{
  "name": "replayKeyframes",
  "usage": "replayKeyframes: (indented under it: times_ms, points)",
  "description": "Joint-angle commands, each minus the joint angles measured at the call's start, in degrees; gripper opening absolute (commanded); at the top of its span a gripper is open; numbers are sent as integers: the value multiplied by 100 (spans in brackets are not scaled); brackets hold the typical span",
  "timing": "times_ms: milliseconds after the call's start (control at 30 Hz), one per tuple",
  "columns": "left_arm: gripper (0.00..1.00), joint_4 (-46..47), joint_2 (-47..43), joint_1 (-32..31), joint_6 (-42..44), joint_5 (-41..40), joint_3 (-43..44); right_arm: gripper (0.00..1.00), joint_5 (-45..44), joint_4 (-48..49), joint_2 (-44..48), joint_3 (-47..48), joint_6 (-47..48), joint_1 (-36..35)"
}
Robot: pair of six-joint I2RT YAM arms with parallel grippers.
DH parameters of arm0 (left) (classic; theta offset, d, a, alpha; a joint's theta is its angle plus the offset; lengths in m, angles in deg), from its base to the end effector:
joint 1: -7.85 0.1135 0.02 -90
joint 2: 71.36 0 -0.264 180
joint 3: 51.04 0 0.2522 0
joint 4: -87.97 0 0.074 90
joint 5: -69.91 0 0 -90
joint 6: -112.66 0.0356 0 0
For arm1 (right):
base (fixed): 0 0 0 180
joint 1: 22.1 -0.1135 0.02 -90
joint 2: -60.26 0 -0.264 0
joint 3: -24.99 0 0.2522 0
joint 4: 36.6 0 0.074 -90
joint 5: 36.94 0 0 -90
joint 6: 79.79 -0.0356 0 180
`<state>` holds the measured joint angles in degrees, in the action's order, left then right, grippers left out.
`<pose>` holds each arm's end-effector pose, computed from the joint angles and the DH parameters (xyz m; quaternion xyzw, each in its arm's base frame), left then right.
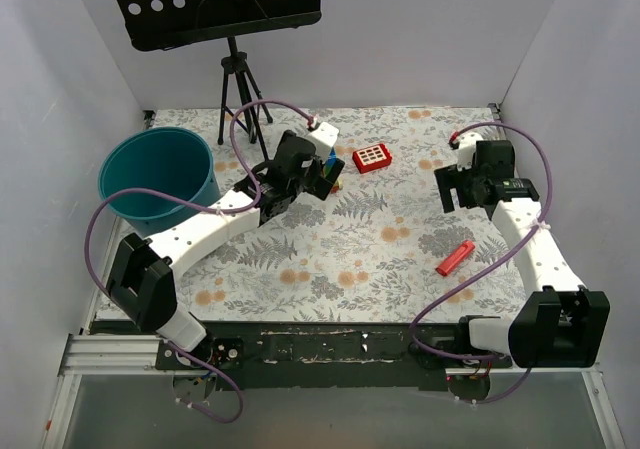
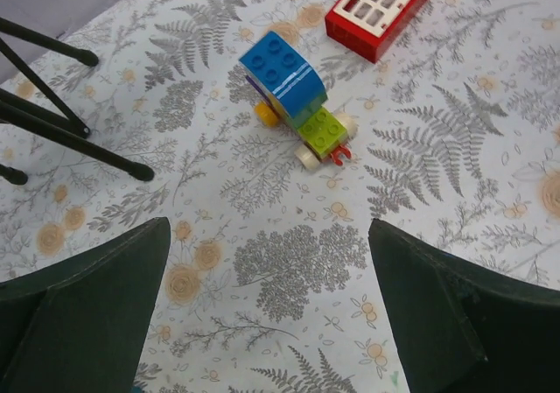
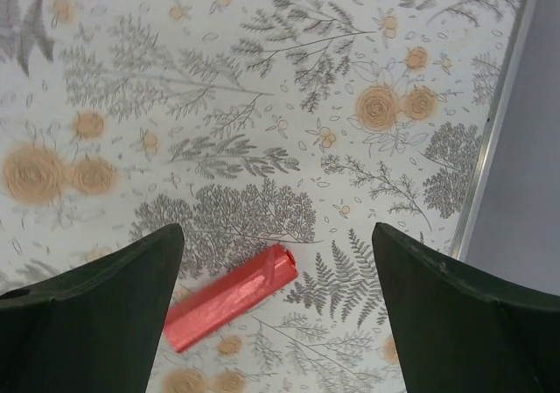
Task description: Put the trash bags into the trash bin
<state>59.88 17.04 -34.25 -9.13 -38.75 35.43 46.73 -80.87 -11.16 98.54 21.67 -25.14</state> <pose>0.2732 -0.2315 0.3150 -0.0039 0.8585 -0.1842 0.4786 0.2688 0.0103 0.2997 -0.0930 0.9082 -0.0801 0.4002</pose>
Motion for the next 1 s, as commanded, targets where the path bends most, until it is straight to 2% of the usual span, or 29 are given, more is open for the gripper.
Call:
replayKeyframes:
  times_ms: [0, 100, 167, 233, 400, 533, 700, 867, 967]
  points:
    - [98, 298, -516, -43, 331, 545, -370, 96, 1054, -685, 259, 26, 2225, 6]
    - [98, 256, -657, -43, 402, 1301, -599, 95, 1239, -781, 575, -415, 2973, 24]
    - [98, -235, -500, -43, 323, 1609, -556, 95, 1397, -1026, 681, -599, 3334, 32]
    - [98, -622, -429, -43, 393, 1812, -556, 89, 1363, -1282, 734, -749, 3616, 32]
    - [98, -887, -1227, 149, 1349, 2576, -1389, 86, 967, -1195, 1007, -1328, 3749, 155]
    - [98, -1388, -1624, 361, 1921, 2552, -1891, 86, 765, -1195, 771, -1514, 3084, 182]
    - [98, -1740, -1861, 387, 1949, 2437, -2260, 86, 817, -1371, 50, -1224, 1835, 243]
    - [98, -1802, -1932, 396, 1896, 2410, -2559, 86, 668, -1440, -371, -918, 1430, 463]
    - [98, -1732, -1958, 387, 1887, 2244, -2674, 84, 965, -1687, -653, -654, 1131, 743]
